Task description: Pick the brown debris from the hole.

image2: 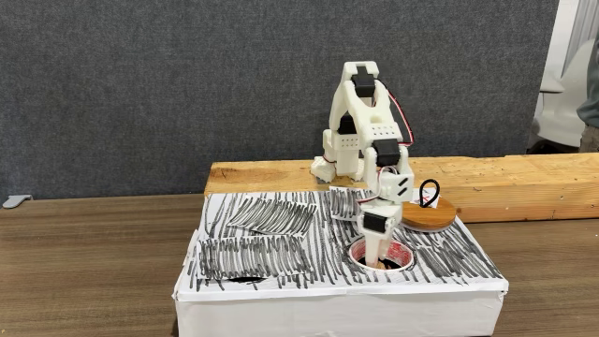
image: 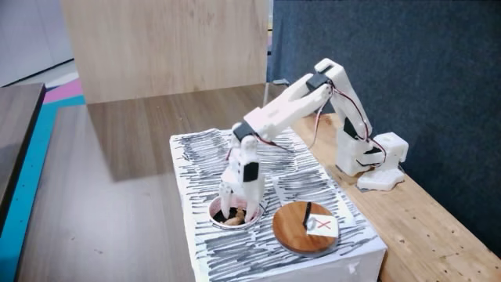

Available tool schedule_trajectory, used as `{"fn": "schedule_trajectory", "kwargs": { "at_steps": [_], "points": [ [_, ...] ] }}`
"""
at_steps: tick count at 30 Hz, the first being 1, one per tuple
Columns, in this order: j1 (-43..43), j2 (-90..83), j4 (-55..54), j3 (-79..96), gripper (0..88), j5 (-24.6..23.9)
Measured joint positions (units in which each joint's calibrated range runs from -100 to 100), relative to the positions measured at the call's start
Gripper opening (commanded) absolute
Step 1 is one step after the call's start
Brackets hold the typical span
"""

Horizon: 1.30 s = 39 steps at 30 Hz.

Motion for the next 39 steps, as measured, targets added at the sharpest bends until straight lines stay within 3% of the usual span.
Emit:
{"fn": "schedule_trajectory", "kwargs": {
  "at_steps": [14, 19, 34, 39],
  "points": [
    [-1.05, 10.76, -0.43, -8.99, 16.5, 0.0],
    [-1.05, 10.76, -0.43, -8.99, 0.3, 0.0],
    [-1.05, 10.51, -0.43, -9.44, 1.1, 0.0],
    [-1.05, 3.36, -0.43, -8.9, 1.1, 0.0]
  ]
}}
